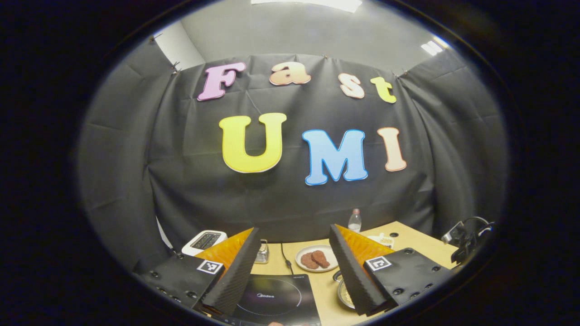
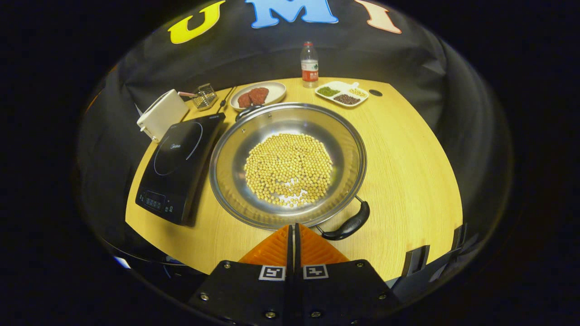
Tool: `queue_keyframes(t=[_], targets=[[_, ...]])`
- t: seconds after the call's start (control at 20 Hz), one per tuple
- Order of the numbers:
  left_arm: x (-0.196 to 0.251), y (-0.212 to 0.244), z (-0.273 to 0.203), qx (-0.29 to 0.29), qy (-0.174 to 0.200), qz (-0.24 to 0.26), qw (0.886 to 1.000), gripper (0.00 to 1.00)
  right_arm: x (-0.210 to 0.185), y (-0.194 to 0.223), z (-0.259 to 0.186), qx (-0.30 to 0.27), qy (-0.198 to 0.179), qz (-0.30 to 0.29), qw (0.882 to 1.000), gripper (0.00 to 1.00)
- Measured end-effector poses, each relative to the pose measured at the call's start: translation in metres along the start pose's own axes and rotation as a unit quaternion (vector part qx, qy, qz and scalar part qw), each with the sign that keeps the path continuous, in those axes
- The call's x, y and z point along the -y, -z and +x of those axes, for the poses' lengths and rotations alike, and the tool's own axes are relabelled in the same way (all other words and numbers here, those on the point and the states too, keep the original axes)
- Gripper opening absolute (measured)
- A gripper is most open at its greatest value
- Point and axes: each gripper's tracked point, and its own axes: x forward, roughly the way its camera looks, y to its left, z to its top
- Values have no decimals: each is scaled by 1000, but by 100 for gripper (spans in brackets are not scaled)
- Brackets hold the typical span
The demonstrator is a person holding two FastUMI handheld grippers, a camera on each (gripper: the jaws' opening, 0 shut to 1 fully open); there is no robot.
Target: First push the handle of the pot to place it horizontally, then grasp the pot with both hands and set it on the induction cooktop.
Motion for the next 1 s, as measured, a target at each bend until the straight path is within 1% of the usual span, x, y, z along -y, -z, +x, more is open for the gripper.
queue_keyframes(t=[0.1,0.25,0.35,0.5,0.65,1.0], targets=[[1,-2,3,0,2,-6,1000,100,9,7,6,-20,12,9,1000,0],[2,1,6,-4,3,0,1000,100,16,12,15,-41,22,26,999,0],[1,3,7,-9,4,-1,1000,100,16,13,20,-49,17,39,998,0],[1,6,10,-13,2,2,1000,100,14,17,27,-63,11,36,997,0],[-2,4,10,-14,-1,7,1000,100,18,13,31,-62,21,31,997,0],[-10,4,13,-14,-12,2,1000,100,48,5,33,-58,51,32,997,0]])
